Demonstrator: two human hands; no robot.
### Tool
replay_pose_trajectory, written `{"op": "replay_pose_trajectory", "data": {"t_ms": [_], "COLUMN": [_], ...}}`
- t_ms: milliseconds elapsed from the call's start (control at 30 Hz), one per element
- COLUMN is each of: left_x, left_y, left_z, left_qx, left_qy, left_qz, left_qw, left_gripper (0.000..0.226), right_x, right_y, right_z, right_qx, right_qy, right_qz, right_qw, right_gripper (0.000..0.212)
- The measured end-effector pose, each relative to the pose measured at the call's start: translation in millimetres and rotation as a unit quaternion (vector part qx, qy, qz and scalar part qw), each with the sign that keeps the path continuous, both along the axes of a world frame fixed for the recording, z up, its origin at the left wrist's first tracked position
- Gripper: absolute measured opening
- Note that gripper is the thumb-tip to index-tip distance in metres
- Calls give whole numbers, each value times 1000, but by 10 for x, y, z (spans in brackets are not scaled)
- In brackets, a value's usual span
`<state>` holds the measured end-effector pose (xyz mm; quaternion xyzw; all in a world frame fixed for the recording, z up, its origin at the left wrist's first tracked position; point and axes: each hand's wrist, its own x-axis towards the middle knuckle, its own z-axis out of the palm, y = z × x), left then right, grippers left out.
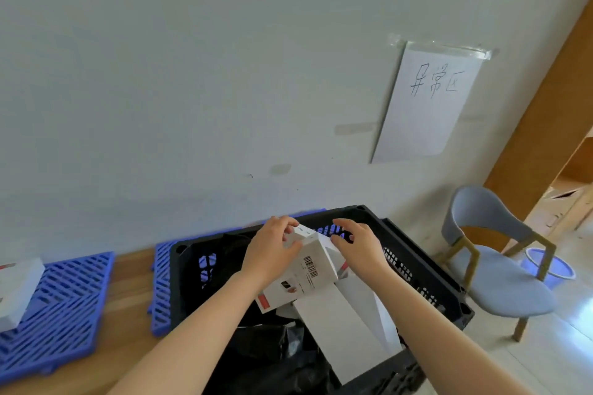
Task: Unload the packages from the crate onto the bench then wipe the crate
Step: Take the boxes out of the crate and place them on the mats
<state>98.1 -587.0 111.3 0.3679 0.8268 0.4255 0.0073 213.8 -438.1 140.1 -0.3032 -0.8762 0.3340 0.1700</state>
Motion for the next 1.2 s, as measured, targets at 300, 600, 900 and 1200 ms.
{"op": "replay_pose_trajectory", "data": {"t_ms": [300,600,900,1200], "left_x": [-430,-86,827,1394], "left_y": [115,35,69,43], "left_z": [-181,-215,-196,36], "left_qx": [8,-24,-76,-60], "left_qy": [-28,-50,-170,-180], "left_qz": [156,239,286,344], "left_qw": [987,970,940,920], "left_gripper": [31,26,39,78], "right_x": [-749,-831,-525,-376], "right_y": [320,490,559,392], "right_z": [-197,-231,-186,-14], "right_qx": [22,18,32,-151], "right_qy": [-130,-143,-116,-1], "right_qz": [200,284,366,323], "right_qw": [971,948,923,934], "right_gripper": [60,53,41,32]}}
